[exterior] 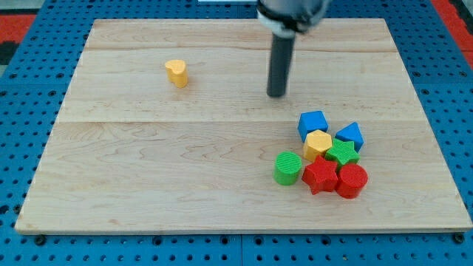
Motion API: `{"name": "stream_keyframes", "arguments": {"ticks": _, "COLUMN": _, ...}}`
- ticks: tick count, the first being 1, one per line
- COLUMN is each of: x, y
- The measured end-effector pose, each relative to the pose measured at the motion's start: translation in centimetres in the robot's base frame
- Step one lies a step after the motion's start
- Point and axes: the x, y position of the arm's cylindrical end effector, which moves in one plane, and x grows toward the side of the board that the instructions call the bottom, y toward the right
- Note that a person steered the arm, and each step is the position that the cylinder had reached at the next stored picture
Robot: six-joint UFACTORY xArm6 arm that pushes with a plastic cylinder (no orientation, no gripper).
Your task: Move the yellow heart to the center
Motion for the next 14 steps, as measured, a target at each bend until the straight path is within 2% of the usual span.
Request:
{"name": "stream_keyframes", "arguments": {"ticks": 1, "x": -9.5, "y": -2.3}}
{"name": "stream_keyframes", "arguments": {"ticks": 2, "x": -6.4, "y": -14.1}}
{"name": "stream_keyframes", "arguments": {"ticks": 3, "x": 0.2, "y": -15.4}}
{"name": "stream_keyframes", "arguments": {"ticks": 4, "x": 4.7, "y": -14.5}}
{"name": "stream_keyframes", "arguments": {"ticks": 5, "x": 4.0, "y": -18.7}}
{"name": "stream_keyframes", "arguments": {"ticks": 6, "x": 8.0, "y": -18.4}}
{"name": "stream_keyframes", "arguments": {"ticks": 7, "x": 11.8, "y": -6.4}}
{"name": "stream_keyframes", "arguments": {"ticks": 8, "x": 10.1, "y": -8.0}}
{"name": "stream_keyframes", "arguments": {"ticks": 10, "x": 14.2, "y": -15.1}}
{"name": "stream_keyframes", "arguments": {"ticks": 11, "x": 7.1, "y": -16.7}}
{"name": "stream_keyframes", "arguments": {"ticks": 12, "x": 5.3, "y": -17.6}}
{"name": "stream_keyframes", "arguments": {"ticks": 13, "x": 2.9, "y": -23.5}}
{"name": "stream_keyframes", "arguments": {"ticks": 14, "x": 5.4, "y": -14.1}}
